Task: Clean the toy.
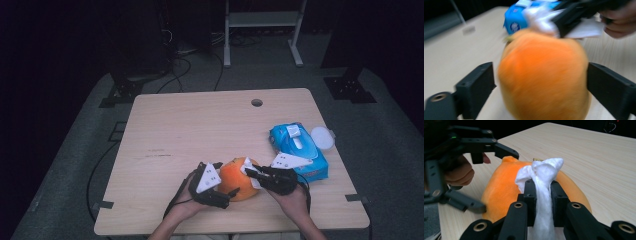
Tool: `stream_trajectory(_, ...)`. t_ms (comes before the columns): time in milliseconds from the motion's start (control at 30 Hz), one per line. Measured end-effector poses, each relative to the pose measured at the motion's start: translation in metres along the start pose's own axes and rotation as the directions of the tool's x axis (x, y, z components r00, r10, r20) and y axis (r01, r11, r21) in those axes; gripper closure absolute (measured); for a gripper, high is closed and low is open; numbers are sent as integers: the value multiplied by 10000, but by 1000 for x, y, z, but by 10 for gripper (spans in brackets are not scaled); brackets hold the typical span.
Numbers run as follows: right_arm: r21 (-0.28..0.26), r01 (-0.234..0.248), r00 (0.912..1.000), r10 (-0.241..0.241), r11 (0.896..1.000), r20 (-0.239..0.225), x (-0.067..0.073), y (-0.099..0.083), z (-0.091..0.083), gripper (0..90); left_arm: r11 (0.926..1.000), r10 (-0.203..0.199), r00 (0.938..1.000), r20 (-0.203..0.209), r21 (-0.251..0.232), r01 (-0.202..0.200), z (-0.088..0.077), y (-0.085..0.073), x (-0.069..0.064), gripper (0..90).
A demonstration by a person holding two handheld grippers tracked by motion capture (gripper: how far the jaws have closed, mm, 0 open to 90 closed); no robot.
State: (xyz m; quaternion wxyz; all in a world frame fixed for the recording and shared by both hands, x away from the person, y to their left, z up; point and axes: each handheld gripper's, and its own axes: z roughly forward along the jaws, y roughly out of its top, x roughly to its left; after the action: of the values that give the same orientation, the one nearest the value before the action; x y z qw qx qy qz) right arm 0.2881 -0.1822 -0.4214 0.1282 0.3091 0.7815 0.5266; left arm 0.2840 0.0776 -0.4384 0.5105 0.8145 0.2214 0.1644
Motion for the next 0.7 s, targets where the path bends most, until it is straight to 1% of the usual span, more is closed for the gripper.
stream_trajectory(33, 7, 113, 9999, -113, 9999, 53, 3, 1, 0, 774, 9998, -179, 9998, 103, 85, 178, 0, -1, 2, 76)
stream_trajectory(67, -15, 156, 9999, -156, 9999, 36, 5, 2, 1, 773, 9994, -286, 9990, 347, 227, 278, 1, -3, 3, 85)
stream_trajectory(100, -19, 187, 9998, -187, 9998, -45, 9, 3, 1, 774, 9996, -78, 9986, 526, 293, 63, 1, -4, 1, 165)
stream_trajectory(133, -26, 332, 9994, -332, 9994, -98, 15, 5, 2, 773, 9990, 300, 9988, 393, 330, -313, 1, -4, -2, 201)
stream_trajectory(167, -29, 619, 9980, -619, 9981, -101, 20, 7, 3, 773, 9974, 566, 9978, 347, 428, -581, 0, -4, -4, 237)
stream_trajectory(200, -59, 866, 9962, -867, 9962, -123, 25, 9, 4, 773, 9967, 677, 9970, 371, 415, -692, -1, -3, -5, 255)
stream_trajectory(233, -126, 1012, 9947, -1014, 9948, -189, 27, 10, 3, 773, 9957, 804, 9961, 365, 423, -819, -2, -3, -5, 280)
stream_trajectory(267, -160, 1116, 9936, -1119, 9936, -154, 26, 11, 3, 773, 9949, 910, 9952, 373, 403, -925, -2, -3, -5, 301)
stream_trajectory(333, -152, 877, 9961, -877, 9960, -5, 19, 12, 0, 773, 9934, 1065, 9934, 431, 375, -1081, -3, -4, -4, 316)
stream_trajectory(400, -133, 574, 9975, -568, 9983, 425, 7, 10, -4, 773, 9936, 1069, 9932, 460, 324, -1085, -3, -4, -4, 316)
stream_trajectory(433, -71, 252, 9980, -248, 9997, 574, -1, 7, -6, 773, 9936, 1061, 9933, 468, 334, -1077, -3, -4, -4, 313)
stream_trajectory(467, -62, 117, 9985, -113, 9999, 529, -6, 5, -7, 773, 9951, 926, 9945, 489, 313, -942, -3, -4, -3, 294)
stream_trajectory(500, -71, 4, 9986, 0, 10000, 533, -9, 3, -9, 773, 9970, 695, 9963, 512, 302, -711, -2, -3, -2, 262)
stream_trajectory(533, -50, -2, 9985, 4, 10000, 554, -8, 2, -9, 773, 9987, 400, 9978, 533, 297, -416, -1, -2, -1, 222)
stream_trajectory(567, -101, 80, 9988, -75, 9999, 478, -5, 3, -9, 773, 9992, 256, 9983, 520, 286, -271, -1, -1, -1, 210)
stream_trajectory(600, -208, 139, 9996, -134, 9997, 249, 0, 5, -8, 773, 9993, 265, 9983, 519, 239, -278, 0, -1, -1, 217)
stream_trajectory(633, -282, 278, 9996, -279, 9992, -33, 7, 7, -6, 773, 9988, 420, 9980, 471, 224, -431, 0, -1, -3, 247)
stream_trajectory(667, -264, 545, 9982, -551, 9982, -242, 15, 9, -4, 772, 9978, 625, 9975, 332, 193, -632, 0, -2, -5, 271)
stream_trajectory(700, -244, 896, 9955, -903, 9957, -277, 23, 11, 0, 772, 9962, 834, 9963, 208, 238, -839, -1, -1, -7, 292)
